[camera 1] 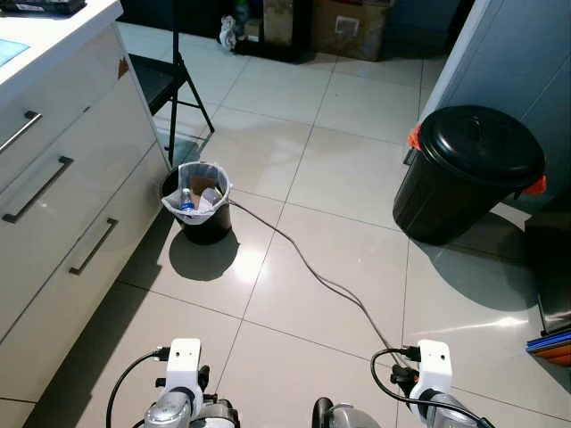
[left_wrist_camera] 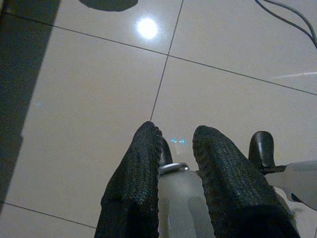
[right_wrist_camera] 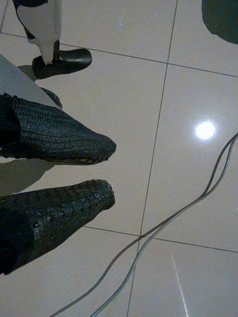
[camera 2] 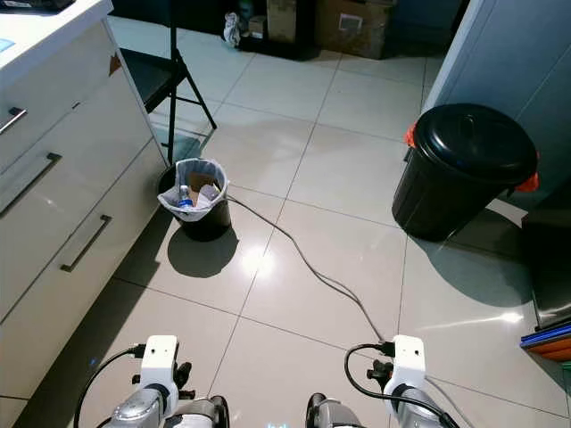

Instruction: Kitchen organization

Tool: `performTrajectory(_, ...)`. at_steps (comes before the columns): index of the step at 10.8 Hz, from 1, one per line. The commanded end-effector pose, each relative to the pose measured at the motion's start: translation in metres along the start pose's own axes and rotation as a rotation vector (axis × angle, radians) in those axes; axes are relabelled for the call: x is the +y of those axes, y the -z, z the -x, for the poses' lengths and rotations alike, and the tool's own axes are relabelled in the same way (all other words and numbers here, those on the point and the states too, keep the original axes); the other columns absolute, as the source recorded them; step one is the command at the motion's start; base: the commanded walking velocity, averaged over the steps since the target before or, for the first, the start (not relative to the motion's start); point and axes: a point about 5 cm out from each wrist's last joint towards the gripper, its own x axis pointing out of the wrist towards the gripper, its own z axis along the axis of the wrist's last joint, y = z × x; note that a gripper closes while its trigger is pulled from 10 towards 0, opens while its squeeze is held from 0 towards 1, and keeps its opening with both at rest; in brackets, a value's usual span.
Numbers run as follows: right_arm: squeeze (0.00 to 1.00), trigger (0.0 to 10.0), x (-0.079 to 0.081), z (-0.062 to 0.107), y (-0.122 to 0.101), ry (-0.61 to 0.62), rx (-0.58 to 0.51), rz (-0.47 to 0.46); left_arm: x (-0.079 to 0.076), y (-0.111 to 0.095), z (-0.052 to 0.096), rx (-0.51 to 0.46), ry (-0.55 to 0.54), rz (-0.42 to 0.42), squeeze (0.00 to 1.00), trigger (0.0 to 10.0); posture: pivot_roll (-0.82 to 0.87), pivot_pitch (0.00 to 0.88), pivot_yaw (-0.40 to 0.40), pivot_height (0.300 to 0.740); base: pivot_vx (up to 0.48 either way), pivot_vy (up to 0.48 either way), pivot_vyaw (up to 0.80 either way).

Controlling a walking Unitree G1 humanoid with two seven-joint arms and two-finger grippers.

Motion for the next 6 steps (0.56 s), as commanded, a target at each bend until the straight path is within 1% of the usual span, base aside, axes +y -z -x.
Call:
performTrajectory(1, 0.0, 10.0, -0.002, 0.0016, 0.0052, -0.003, 0.018, -0.019, -0.0002, 0.0081, 0.0019, 0.028, -0.006, 0.017, 0.0, 10.0, 0.12, 0.166, -0.024, 0.74, 0.0, 0.0, 0.0)
performTrajectory(6, 0.0, 10.0, -0.0023, 0.0014, 0.0043, -0.007, 0.022, -0.014, -0.0006, 0.0102, 0.0026, 0.029, -0.01, 0.025, 0.0, 10.0, 0.1, 0.174, -0.033, 0.74, 0.0, 0.0, 0.0)
